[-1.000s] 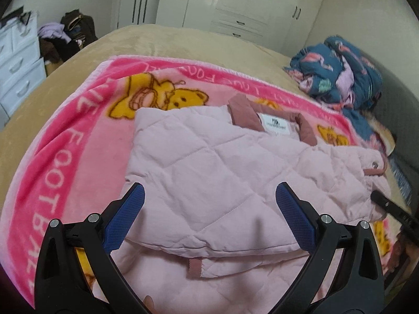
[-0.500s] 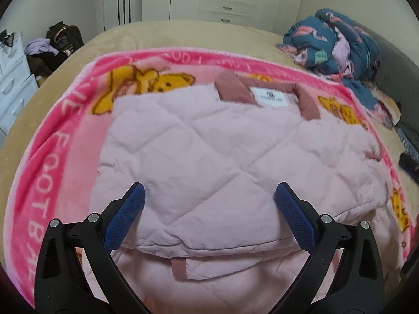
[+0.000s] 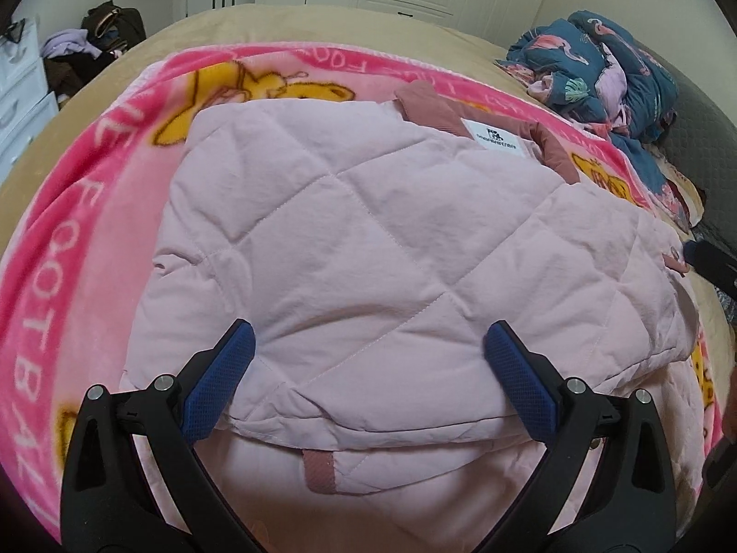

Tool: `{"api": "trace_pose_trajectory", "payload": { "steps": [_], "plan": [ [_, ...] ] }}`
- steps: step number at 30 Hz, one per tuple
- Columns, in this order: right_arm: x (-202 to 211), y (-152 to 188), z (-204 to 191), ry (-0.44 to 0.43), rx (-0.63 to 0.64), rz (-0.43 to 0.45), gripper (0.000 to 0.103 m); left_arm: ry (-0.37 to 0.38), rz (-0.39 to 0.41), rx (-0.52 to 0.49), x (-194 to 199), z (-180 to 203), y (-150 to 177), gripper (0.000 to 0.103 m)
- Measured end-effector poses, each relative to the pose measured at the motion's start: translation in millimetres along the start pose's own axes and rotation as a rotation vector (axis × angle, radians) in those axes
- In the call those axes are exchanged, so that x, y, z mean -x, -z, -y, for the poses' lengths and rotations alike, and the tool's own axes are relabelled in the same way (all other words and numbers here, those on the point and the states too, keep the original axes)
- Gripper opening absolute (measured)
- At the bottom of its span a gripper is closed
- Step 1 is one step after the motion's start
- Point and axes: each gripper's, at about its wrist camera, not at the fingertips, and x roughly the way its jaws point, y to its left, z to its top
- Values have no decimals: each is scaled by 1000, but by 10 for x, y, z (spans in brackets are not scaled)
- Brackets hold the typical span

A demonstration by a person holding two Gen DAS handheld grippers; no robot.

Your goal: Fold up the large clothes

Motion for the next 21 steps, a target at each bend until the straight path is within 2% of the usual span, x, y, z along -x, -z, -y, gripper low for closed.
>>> {"api": "trace_pose_trajectory", "payload": {
  "steps": [4,6,9,12,16,21],
  "plan": [
    [-429,61,46,58,-20,-127,87,9,-3,3,2,-6,-8,95],
    [-584,146,76,76,-2,-147,88,11,-5,0,-1,-9,-9,95],
    [-670,228,25,99,21,-129,93,6,-6,-5,-7,4,-3,95],
    [-637,241,32,105,14,-120,93,8,-4,-5,3,3,-1,95],
    [-490,228,86,59,-23,-102,93,19,-2,5,16,-3,-17,95],
    [-190,232,231,-24,-142,-49,93,23,0,15,62,-5,-31,95]
  ]
}}
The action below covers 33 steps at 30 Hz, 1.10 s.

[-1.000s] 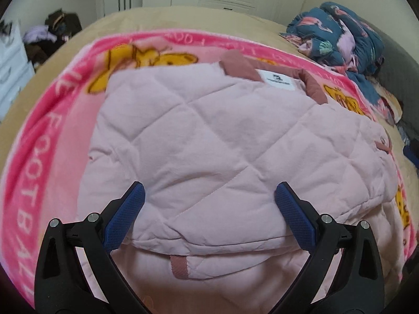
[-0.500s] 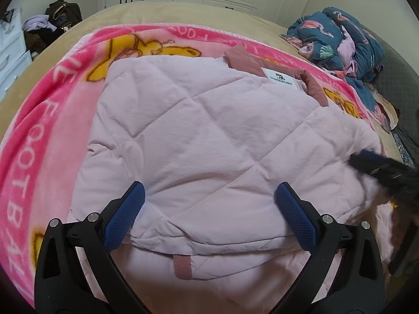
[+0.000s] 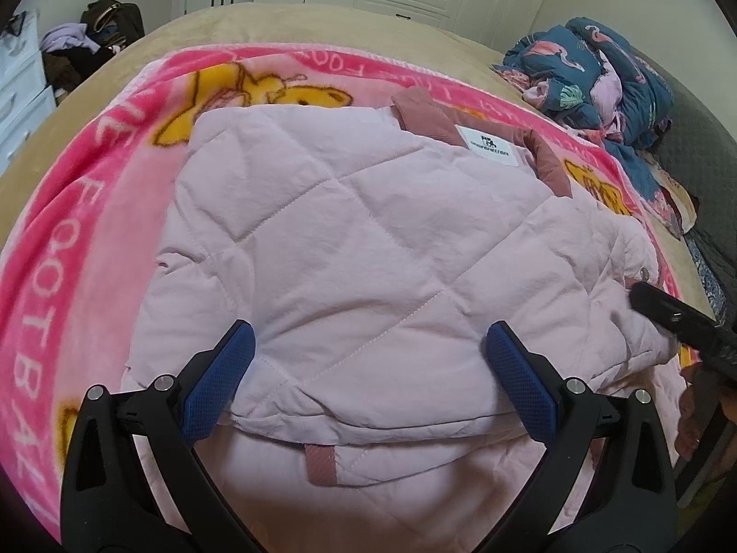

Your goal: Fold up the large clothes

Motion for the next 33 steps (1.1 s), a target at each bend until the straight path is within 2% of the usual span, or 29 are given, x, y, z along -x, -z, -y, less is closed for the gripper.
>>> {"api": "trace_pose_trajectory", "payload": {
  "steps": [9,20,33],
  "plan": [
    [421,-42,16,-37,-55,73,94,16,14,31,233,-27,-53,95],
    [855,-126,-174,-83,-20,152,94,8,114,54,794,-75,-196,95],
    [1131,-39,-196,-98,-15,187,94,4,212,47,1373,-13,-256,95]
  ]
}}
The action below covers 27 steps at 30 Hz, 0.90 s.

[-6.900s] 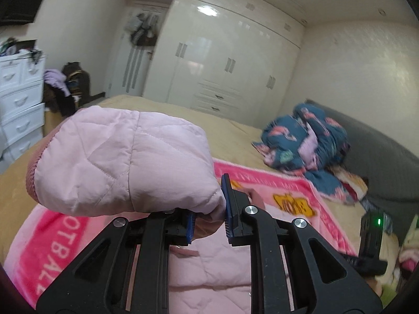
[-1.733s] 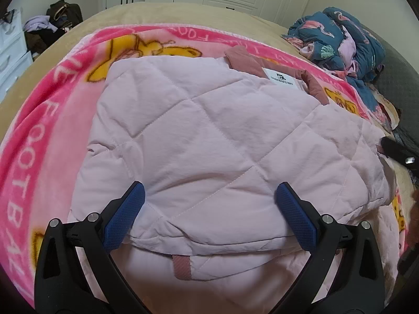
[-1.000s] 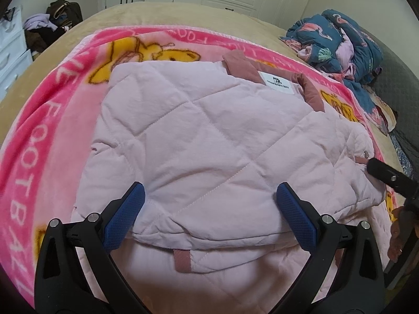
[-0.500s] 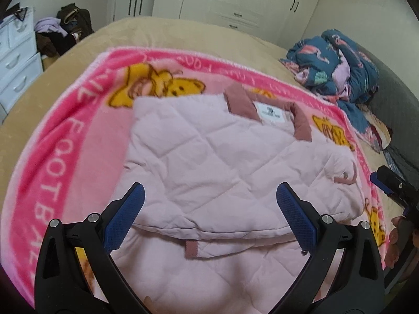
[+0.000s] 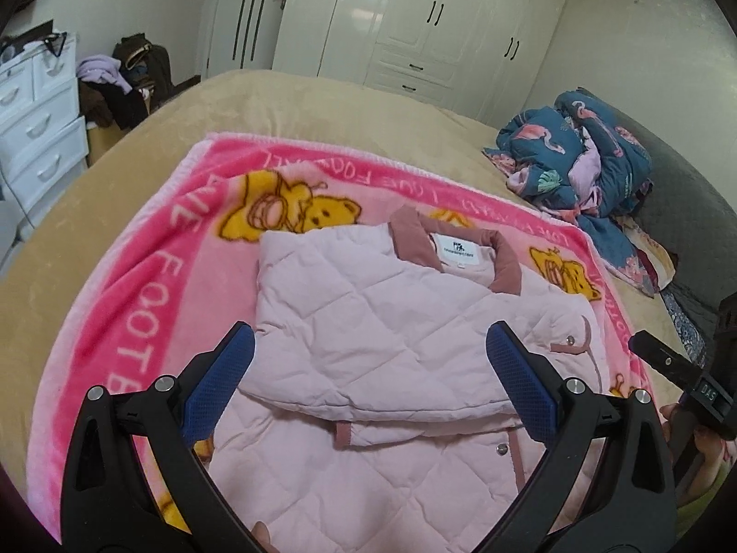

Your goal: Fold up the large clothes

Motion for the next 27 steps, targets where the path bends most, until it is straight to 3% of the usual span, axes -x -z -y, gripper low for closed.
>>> {"api": "trace_pose_trajectory", "payload": {
  "steps": [19,27],
  "plan": [
    [486,75,-43,19,50,37,96,68,57,-32,587,259,37,95],
    [810,146,7,28,59,77,99,48,102,-74,844,424,112,95]
  ]
}}
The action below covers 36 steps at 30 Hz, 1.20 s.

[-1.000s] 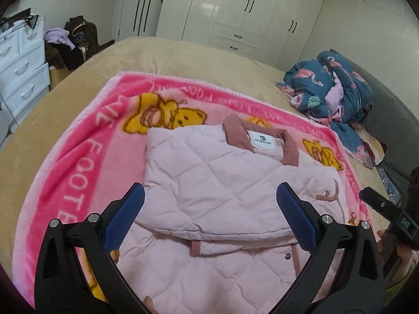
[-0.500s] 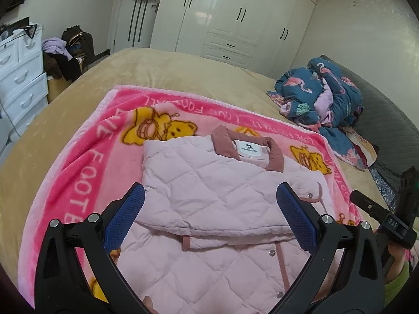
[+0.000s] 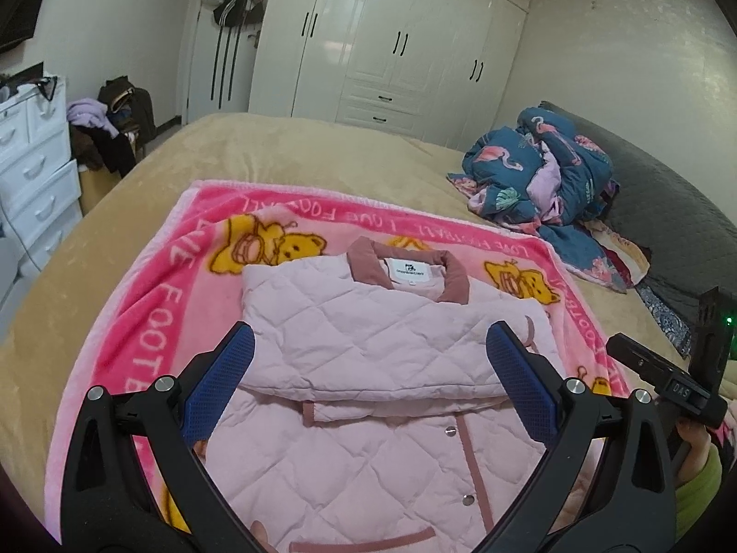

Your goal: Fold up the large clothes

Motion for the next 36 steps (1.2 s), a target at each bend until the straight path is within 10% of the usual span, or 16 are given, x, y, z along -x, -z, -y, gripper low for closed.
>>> {"api": "trace_pose_trajectory", "payload": {
  "steps": [36],
  "plan": [
    [608,425,-69,-4,37,4,99,-88,-10,-85,587,164,889,95]
  ]
}}
